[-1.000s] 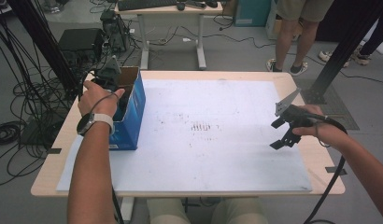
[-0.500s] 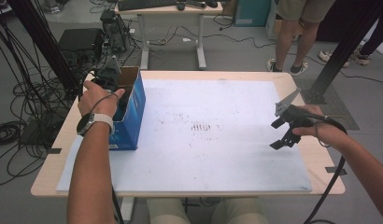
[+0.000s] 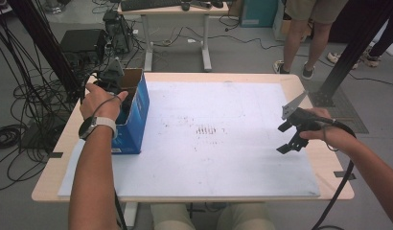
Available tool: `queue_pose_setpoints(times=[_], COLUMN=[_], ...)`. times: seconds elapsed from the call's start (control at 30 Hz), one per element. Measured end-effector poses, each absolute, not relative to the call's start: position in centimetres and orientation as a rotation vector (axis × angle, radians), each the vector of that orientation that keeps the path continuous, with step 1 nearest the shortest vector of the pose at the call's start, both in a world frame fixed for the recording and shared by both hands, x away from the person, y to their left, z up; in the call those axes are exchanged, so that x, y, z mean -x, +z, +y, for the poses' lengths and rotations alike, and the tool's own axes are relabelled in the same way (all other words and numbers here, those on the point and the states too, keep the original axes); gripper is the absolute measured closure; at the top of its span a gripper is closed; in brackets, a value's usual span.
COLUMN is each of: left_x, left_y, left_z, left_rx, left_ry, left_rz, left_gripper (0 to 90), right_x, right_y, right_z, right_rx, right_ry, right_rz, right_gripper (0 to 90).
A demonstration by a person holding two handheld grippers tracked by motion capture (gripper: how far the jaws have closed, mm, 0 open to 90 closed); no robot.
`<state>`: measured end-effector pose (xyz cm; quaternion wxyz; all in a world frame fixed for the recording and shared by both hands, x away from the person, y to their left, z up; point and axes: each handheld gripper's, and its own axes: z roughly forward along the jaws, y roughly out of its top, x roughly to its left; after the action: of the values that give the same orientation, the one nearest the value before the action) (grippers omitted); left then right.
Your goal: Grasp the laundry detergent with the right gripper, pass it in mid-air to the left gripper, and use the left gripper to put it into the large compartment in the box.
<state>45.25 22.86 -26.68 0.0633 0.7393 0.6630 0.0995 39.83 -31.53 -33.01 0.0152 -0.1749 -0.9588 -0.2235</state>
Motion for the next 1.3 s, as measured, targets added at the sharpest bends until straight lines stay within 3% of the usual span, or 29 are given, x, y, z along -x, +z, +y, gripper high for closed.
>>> queue_pose_setpoints(times=[0.63, 0.87, 1.03, 1.3], left_x=[-45.29, -45.39, -45.52, -45.36], left_y=[-26.72, -26.81, -26.98, -26.77], left_z=[23.01, 23.11, 22.85, 22.74], left_rx=[-2.225, -2.225, -2.235, -2.245], left_ry=[0.304, 0.294, 0.29, 0.273], left_rz=[1.981, 1.987, 1.993, 1.97], left_gripper=[36.9, 34.5, 28.1, 27.8], right_x=[-39.85, -39.8, -39.79, -39.63], right_y=[-33.15, -33.17, -33.21, -33.42], right_z=[-31.37, -31.28, -31.24, -31.38], right_rx=[0.532, 0.537, 0.534, 0.533], right_ry=[-0.678, -0.67, -0.672, -0.669], right_rz=[-2.987, -2.985, -2.987, -2.986], right_gripper=[6.2, 6.2, 6.2, 6.2])
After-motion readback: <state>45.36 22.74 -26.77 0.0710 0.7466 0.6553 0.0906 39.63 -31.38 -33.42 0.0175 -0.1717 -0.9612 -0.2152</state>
